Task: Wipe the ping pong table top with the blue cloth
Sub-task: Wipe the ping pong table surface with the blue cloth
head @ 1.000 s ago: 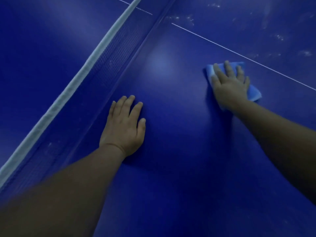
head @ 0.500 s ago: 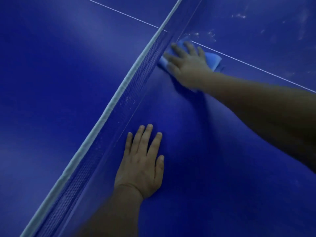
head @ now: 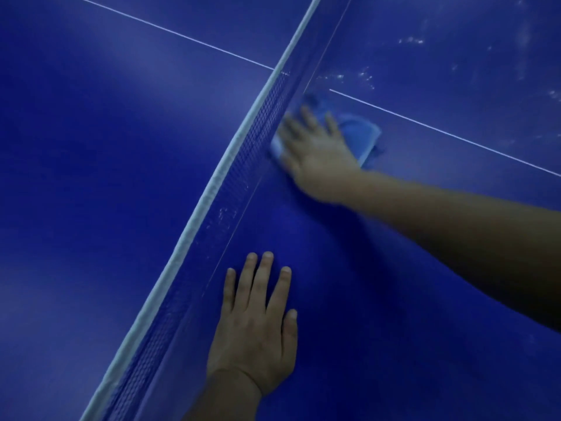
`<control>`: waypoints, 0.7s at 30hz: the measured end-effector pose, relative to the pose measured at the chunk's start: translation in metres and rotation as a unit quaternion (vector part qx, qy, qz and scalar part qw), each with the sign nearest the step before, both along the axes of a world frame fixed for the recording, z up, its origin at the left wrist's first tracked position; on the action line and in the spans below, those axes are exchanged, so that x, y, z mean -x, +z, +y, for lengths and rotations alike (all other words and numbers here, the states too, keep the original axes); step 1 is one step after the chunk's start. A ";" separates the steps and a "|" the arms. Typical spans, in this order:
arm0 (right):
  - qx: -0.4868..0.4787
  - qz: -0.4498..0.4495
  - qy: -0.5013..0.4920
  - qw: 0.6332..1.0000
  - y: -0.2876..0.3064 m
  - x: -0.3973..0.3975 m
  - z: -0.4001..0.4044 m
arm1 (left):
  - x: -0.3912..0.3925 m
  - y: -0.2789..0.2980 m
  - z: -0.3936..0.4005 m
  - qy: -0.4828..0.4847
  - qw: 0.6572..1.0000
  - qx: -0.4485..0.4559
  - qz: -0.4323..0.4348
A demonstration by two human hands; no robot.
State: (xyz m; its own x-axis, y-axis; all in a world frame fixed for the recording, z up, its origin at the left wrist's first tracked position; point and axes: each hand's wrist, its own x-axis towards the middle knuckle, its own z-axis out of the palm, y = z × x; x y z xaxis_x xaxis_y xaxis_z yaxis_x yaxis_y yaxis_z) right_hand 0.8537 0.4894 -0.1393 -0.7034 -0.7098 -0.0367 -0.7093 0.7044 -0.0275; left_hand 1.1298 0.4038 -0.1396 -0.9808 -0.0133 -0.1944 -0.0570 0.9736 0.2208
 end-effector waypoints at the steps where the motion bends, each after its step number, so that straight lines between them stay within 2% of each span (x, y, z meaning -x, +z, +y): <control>1: 0.003 -0.019 0.054 0.998 -0.003 -0.017 0.002 | 0.001 0.000 0.000 -0.001 1.000 0.002 0.000; 3: 0.001 -0.038 0.074 0.997 0.000 -0.004 0.005 | 0.001 0.000 0.000 -0.003 1.000 0.014 -0.004; 6: 0.001 -0.053 -0.069 0.996 0.009 0.059 -0.001 | 0.001 0.000 -0.001 -0.008 1.000 0.019 -0.001; 8: 0.001 -0.058 -0.124 0.991 0.009 0.059 -0.013 | 0.001 0.000 -0.001 -0.007 1.000 0.023 -0.002; 10: 0.027 -0.038 -0.082 0.996 0.000 0.019 -0.025 | 0.002 0.000 -0.001 -0.008 1.000 0.025 0.001; 12: 0.052 -0.063 0.019 0.996 -0.004 -0.020 -0.023 | 0.002 -0.001 -0.001 -0.009 1.000 0.023 0.011; 14: 0.041 -0.063 0.065 0.995 0.003 -0.001 -0.015 | 0.001 -0.001 -0.002 -0.008 1.000 0.020 0.016; 16: 0.014 -0.036 -0.005 0.999 0.010 0.049 -0.010 | 0.001 -0.001 -0.002 -0.010 1.000 0.017 0.016; 18: 0.002 -0.063 -0.115 0.991 0.012 0.073 -0.006 | 0.001 -0.002 -0.001 -0.009 1.000 0.019 0.014; 19: -0.007 -0.061 -0.135 0.989 0.009 0.066 -0.011 | 0.001 -0.002 -0.001 -0.008 1.000 0.020 0.013; 21: -0.034 -0.026 -0.088 0.995 0.001 0.023 -0.030 | 0.002 -0.002 -0.002 -0.008 1.000 0.024 0.015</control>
State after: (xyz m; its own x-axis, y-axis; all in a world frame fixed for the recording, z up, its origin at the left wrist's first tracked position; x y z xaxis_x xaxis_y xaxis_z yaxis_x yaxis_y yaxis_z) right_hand 0.8307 0.4591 -0.1382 -0.8124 -0.5705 -0.1204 -0.5738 0.8190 -0.0086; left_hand 1.1276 0.4022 -0.1412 -0.9863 -0.0056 -0.1649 -0.0348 0.9840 0.1746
